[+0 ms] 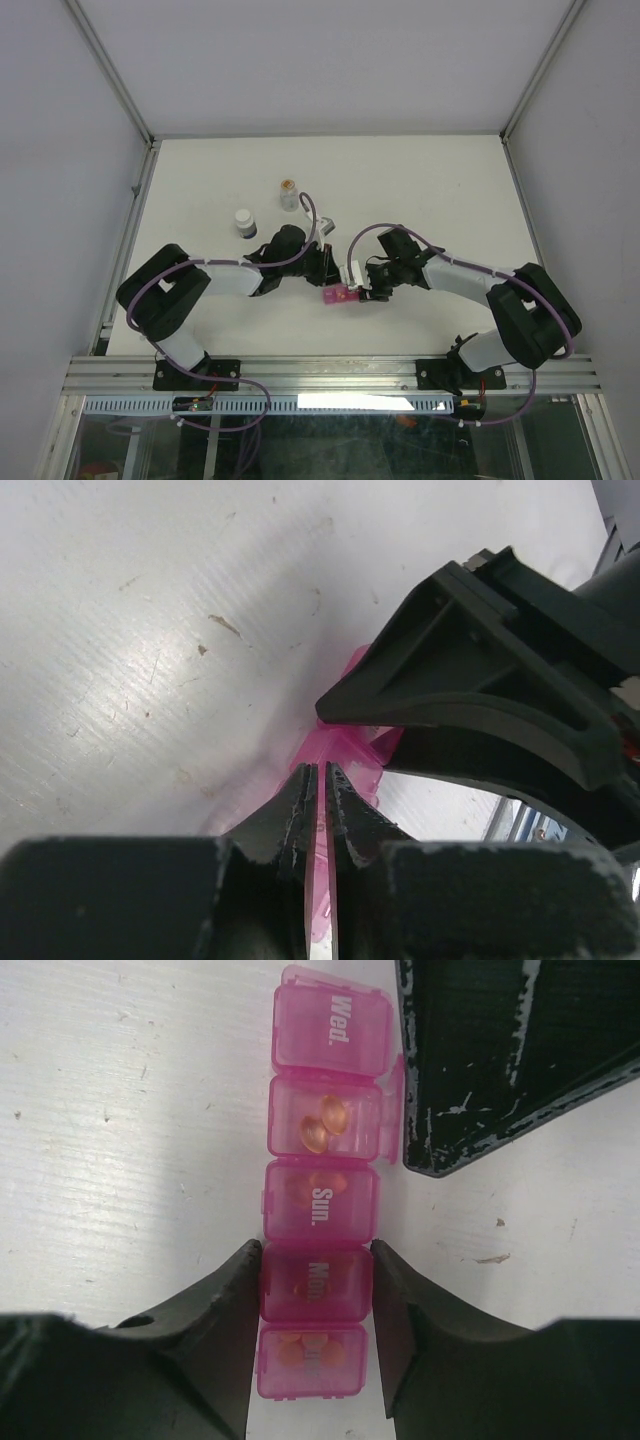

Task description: Sort the pills into containers

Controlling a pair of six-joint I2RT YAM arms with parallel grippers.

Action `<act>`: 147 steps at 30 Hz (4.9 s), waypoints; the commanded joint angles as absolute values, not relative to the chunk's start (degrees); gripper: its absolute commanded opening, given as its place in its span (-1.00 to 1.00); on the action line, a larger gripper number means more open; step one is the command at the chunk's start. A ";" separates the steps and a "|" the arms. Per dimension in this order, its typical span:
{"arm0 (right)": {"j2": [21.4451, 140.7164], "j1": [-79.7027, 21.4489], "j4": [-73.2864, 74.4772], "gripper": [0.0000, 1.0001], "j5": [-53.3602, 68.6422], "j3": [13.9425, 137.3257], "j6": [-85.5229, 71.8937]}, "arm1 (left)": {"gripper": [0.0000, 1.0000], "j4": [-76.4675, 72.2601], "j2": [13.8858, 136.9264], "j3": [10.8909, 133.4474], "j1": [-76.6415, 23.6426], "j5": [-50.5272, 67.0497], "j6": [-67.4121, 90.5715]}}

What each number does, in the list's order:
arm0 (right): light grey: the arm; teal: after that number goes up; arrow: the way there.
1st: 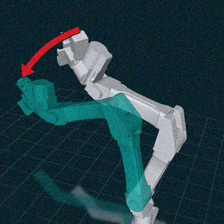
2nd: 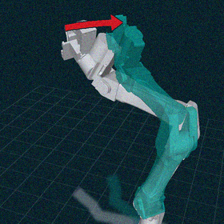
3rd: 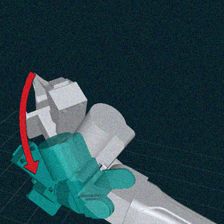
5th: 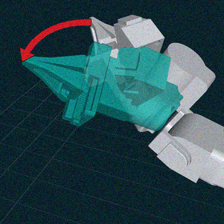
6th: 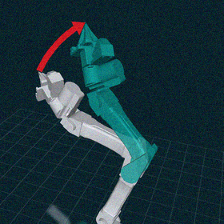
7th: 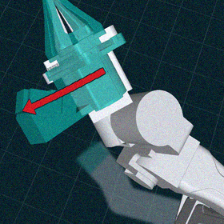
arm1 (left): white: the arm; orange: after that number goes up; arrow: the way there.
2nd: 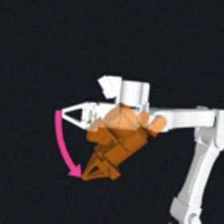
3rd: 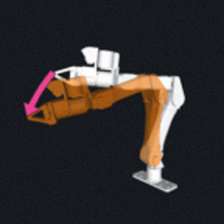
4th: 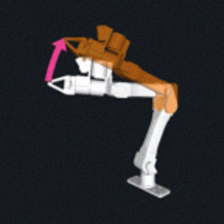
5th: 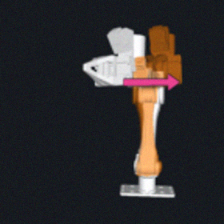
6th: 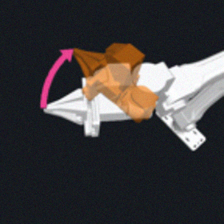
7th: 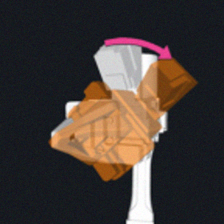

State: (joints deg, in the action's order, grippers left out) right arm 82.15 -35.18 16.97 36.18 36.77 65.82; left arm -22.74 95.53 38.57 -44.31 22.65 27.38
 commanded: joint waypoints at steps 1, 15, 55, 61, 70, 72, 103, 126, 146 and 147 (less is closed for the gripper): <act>83.65 -35.68 18.01 -0.19 33.10 37.44 65.03 | -0.85 -24.83 91.21 38.04 -45.41 23.05 25.56; 84.98 -36.49 18.08 -0.20 31.59 38.14 64.12 | -1.00 -15.36 91.22 39.96 -47.12 20.47 25.40; 85.03 -37.13 18.18 -0.08 30.08 38.85 62.40 | -0.55 -9.10 74.42 39.03 -47.11 15.67 26.34; 85.13 -37.09 18.40 -0.01 30.27 38.95 62.40 | -0.47 -8.97 69.75 32.21 -46.55 14.86 25.91; 86.03 -37.09 18.89 -0.03 30.23 39.27 62.55 | -1.00 -14.22 70.19 24.32 -46.57 19.78 32.03; 86.20 -37.13 18.90 -0.03 30.19 39.28 62.56 | -0.99 -15.59 71.38 24.09 -46.50 20.89 32.57; 86.77 -37.18 19.61 -0.03 29.96 39.46 62.84 | -0.80 -21.18 76.94 27.93 -41.44 16.30 31.63; 87.56 -37.42 19.92 -0.03 29.88 39.78 62.67 | -0.28 -23.83 79.46 23.71 -41.52 27.37 37.21; 87.39 -37.54 20.09 -0.03 29.77 39.73 62.75 | -0.25 -27.51 82.82 26.95 -41.03 26.98 38.31; 87.34 -37.53 20.05 -0.03 29.75 39.73 62.82 | -0.25 -27.51 82.70 27.04 -40.92 26.70 38.24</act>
State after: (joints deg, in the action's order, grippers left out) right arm 85.47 -37.06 16.97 33.23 40.27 62.54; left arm -23.53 84.84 24.27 -41.87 27.18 37.63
